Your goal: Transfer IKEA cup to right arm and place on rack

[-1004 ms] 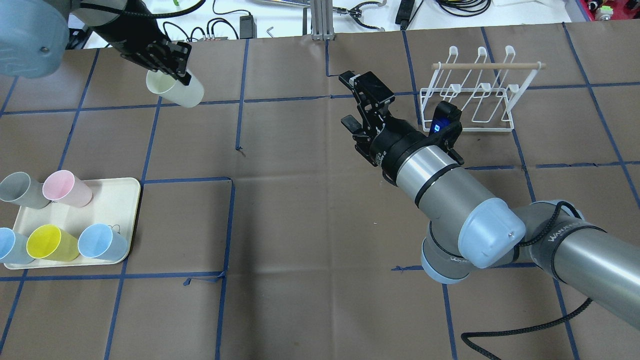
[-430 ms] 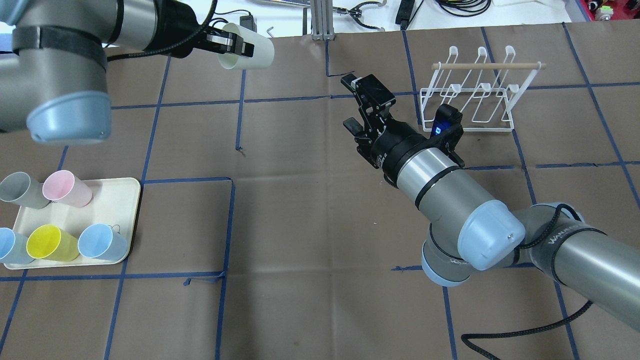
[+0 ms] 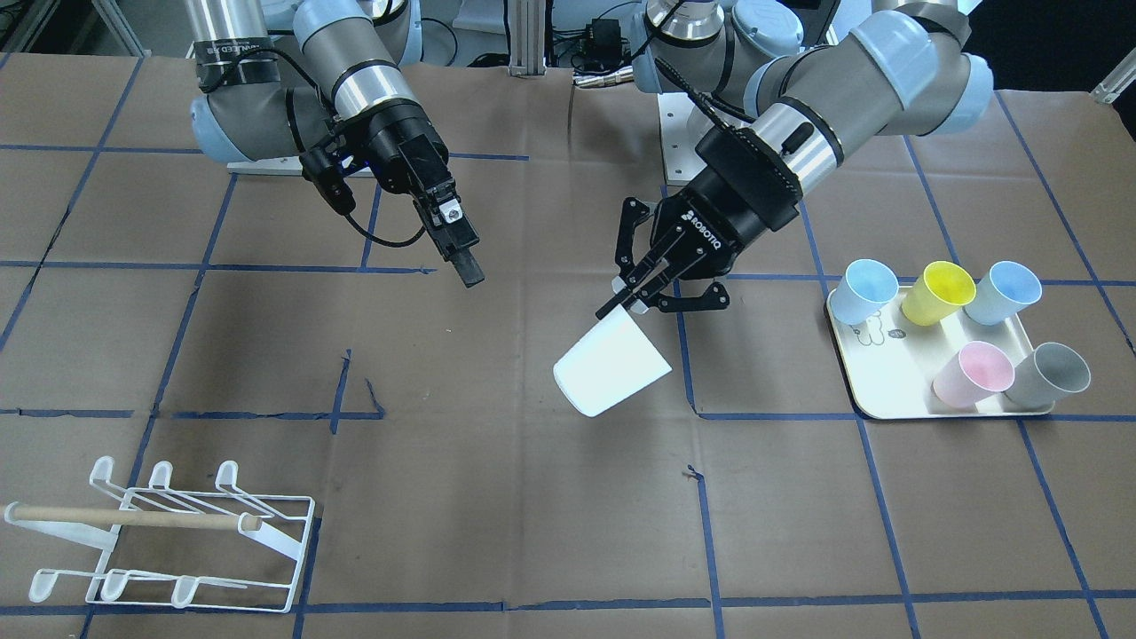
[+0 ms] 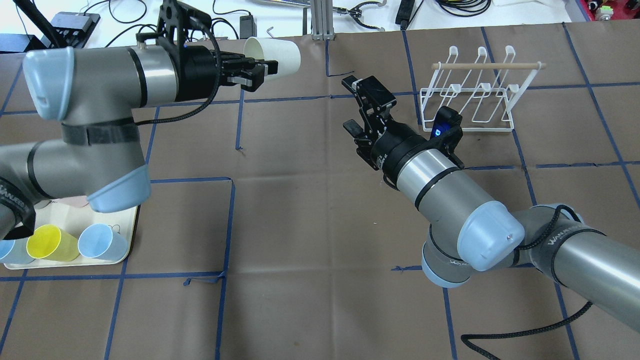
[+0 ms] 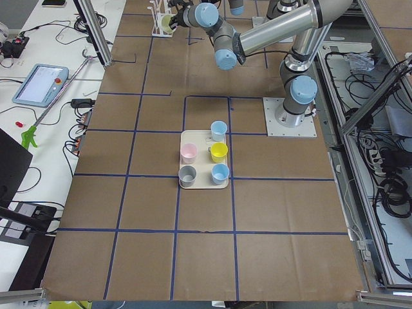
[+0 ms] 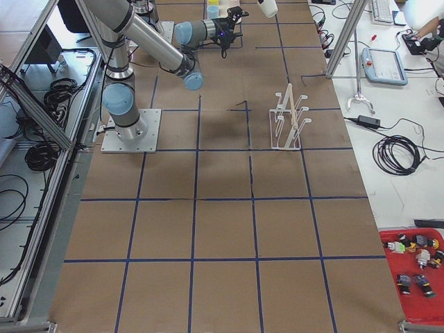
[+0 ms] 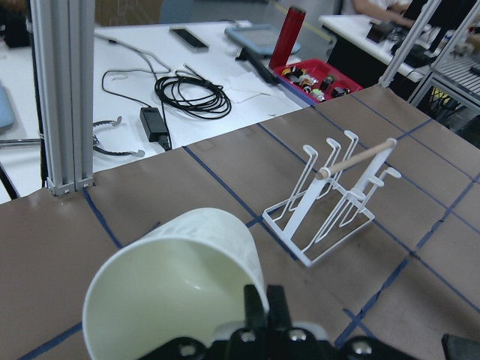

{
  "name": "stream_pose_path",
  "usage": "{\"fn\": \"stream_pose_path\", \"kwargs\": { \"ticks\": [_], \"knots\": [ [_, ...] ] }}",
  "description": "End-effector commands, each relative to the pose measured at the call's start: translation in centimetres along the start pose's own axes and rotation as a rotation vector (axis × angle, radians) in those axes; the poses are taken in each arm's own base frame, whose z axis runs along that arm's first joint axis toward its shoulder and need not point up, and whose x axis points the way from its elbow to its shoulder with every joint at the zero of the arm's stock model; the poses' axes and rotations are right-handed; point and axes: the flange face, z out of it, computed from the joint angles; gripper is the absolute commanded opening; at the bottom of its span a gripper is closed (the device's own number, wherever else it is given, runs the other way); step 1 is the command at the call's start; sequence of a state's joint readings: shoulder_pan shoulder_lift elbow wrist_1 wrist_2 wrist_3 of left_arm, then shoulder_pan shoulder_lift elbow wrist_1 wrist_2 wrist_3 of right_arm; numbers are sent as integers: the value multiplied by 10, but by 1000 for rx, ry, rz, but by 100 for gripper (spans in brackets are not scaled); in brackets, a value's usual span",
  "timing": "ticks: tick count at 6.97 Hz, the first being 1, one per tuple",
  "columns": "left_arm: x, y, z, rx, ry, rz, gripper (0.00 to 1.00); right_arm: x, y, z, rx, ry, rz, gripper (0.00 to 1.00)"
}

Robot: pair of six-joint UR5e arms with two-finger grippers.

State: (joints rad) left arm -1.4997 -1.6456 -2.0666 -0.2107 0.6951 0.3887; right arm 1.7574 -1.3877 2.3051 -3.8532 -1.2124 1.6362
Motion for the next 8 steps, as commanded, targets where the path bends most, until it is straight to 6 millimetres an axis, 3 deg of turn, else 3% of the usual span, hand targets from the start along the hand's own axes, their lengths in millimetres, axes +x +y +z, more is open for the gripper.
{"fn": "stream_pose_path", "kwargs": {
  "ticks": [1, 6, 8],
  "knots": [
    [33, 52, -2, 115, 46, 85, 0, 3, -1, 3, 2, 28, 115, 100],
    [58, 72, -6, 136, 106, 59, 1, 9, -1, 14, 2, 110, 177, 100],
    [58, 73, -5, 135, 108, 56, 3, -2, 5, 25, -12, 126, 189, 100]
  ]
}}
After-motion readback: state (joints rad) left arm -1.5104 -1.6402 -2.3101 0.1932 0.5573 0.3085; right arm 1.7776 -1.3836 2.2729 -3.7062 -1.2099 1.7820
